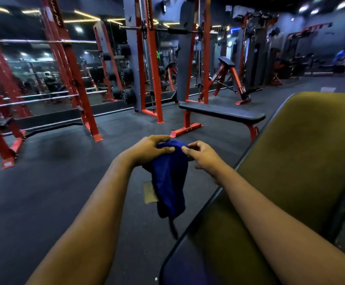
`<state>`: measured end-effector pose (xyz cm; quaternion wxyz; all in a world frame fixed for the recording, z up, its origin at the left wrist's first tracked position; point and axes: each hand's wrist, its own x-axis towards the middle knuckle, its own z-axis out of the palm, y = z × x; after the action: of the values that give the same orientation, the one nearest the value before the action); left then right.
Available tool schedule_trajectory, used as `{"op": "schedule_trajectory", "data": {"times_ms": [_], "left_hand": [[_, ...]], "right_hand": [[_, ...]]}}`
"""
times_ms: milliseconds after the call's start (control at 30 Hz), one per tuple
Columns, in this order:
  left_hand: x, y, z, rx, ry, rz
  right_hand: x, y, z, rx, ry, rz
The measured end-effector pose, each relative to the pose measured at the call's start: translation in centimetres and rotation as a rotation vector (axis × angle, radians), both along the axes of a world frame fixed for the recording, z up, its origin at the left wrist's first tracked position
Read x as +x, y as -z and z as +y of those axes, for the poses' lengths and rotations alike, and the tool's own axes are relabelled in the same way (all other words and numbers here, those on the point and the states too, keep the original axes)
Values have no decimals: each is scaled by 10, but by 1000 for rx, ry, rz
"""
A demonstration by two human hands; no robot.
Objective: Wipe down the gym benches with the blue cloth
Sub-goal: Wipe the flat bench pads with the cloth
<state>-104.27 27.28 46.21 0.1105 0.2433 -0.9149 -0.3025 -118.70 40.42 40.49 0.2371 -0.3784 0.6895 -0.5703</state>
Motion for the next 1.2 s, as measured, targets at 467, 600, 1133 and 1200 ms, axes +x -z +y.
{"op": "schedule_trajectory", "data": {"times_ms": [467, 600, 1133, 1200], "left_hand": [[-49, -42, -11, 186, -245, -394], [-60, -80, -15, 289, -140, -67], [30, -273, -31, -101, -281, -411], [56, -294, -33, -126, -314, -412]], "right_hand": [[-91, -37, -39, 15, -183, 51], [-102, -95, -41, 45, -438, 125], [-86, -294, -51, 814, -559, 650], [-69, -308, -49, 802, -431, 676]]}}
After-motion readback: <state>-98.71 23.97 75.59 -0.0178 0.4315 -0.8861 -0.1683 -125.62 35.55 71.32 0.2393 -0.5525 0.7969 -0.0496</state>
